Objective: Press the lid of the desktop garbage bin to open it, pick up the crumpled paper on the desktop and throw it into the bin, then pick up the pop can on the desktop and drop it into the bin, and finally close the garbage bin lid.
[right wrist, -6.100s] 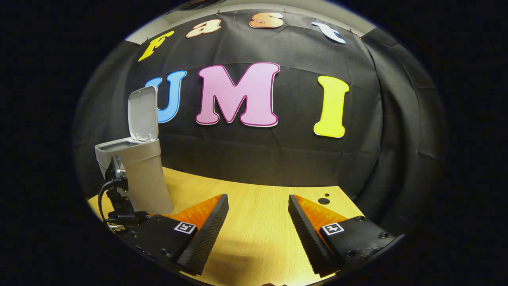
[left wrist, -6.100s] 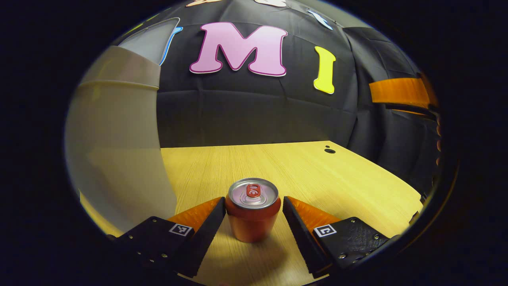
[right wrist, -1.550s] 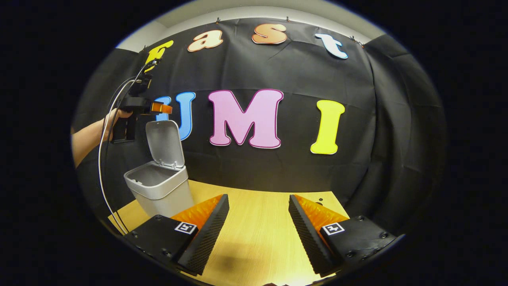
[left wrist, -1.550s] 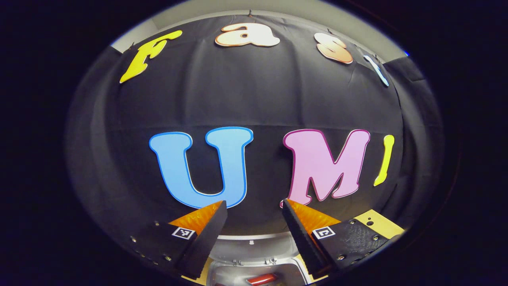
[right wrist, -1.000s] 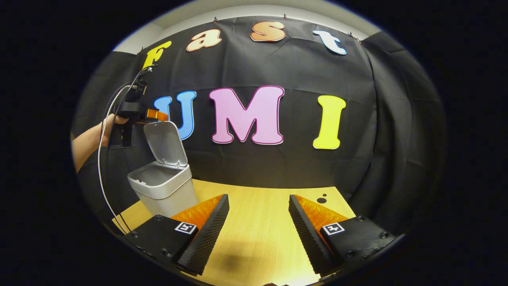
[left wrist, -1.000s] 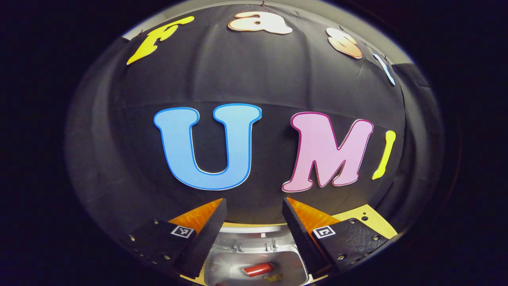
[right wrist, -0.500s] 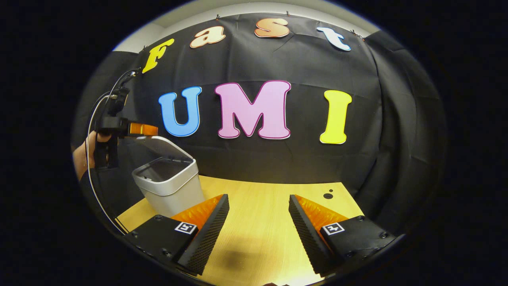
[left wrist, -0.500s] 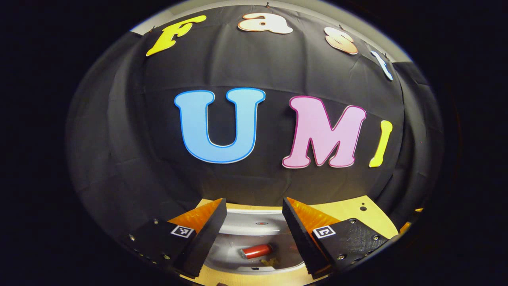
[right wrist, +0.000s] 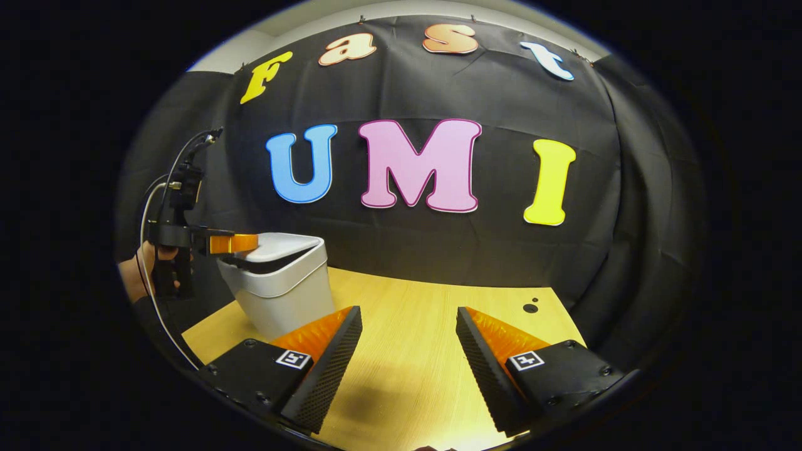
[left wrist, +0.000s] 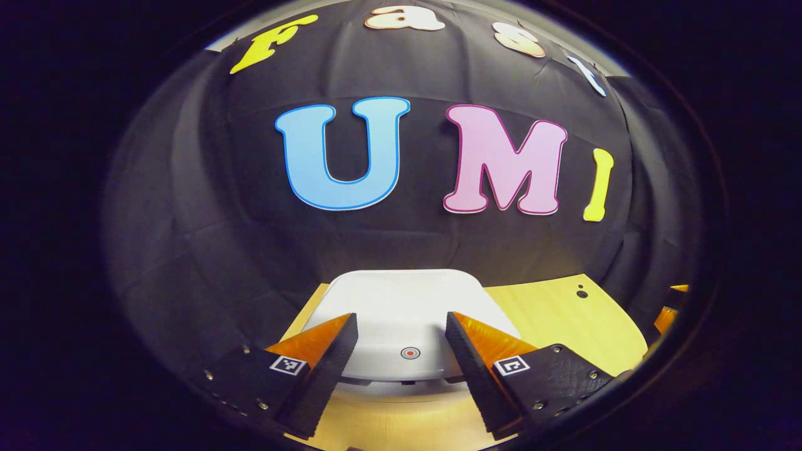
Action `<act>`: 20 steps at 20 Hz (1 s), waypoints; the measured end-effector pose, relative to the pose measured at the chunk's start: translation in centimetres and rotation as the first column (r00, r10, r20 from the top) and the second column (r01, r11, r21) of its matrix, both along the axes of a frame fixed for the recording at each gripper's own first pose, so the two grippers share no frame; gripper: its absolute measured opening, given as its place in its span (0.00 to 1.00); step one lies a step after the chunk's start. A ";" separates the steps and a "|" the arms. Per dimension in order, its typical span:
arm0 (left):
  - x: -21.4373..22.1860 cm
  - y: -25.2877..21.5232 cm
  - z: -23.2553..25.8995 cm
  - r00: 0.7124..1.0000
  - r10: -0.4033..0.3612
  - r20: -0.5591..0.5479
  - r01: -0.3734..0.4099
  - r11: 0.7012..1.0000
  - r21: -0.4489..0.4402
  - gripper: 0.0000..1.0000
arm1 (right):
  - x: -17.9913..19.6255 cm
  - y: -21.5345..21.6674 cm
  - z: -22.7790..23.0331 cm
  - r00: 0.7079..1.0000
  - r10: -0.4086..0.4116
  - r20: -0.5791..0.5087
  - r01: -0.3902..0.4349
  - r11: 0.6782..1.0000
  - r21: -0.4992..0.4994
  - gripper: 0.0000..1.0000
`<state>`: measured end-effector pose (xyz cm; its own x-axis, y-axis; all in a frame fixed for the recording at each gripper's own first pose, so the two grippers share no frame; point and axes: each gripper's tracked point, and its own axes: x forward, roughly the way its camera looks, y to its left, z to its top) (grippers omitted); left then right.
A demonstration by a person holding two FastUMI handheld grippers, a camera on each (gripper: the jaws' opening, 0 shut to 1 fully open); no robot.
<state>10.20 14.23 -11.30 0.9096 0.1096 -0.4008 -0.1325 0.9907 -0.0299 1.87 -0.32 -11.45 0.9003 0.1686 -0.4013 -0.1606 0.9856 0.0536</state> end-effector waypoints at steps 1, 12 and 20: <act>-0.4 -0.1 -0.9 1.000 0.005 -0.017 -0.006 1.000 -0.016 0.93 | 0.0 0.1 -0.3 1.000 0.005 -0.009 -0.005 1.000 0.003 0.98; -0.6 -0.4 -1.8 0.993 0.023 0.116 -0.027 0.999 0.031 0.95 | -0.3 -0.5 -1.5 0.999 0.028 -0.041 -0.029 0.999 -0.026 0.98; -0.4 -0.5 -1.3 0.994 0.003 0.106 -0.014 0.994 0.104 0.95 | -0.1 -0.2 -1.2 0.998 0.047 -0.035 -0.047 0.999 -0.013 0.98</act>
<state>9.80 13.76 -12.65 0.9451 0.1535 -0.2886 -0.1423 0.9880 0.0593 1.80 -0.55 -12.67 0.8771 0.2046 -0.4345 -0.2051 0.9777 0.0463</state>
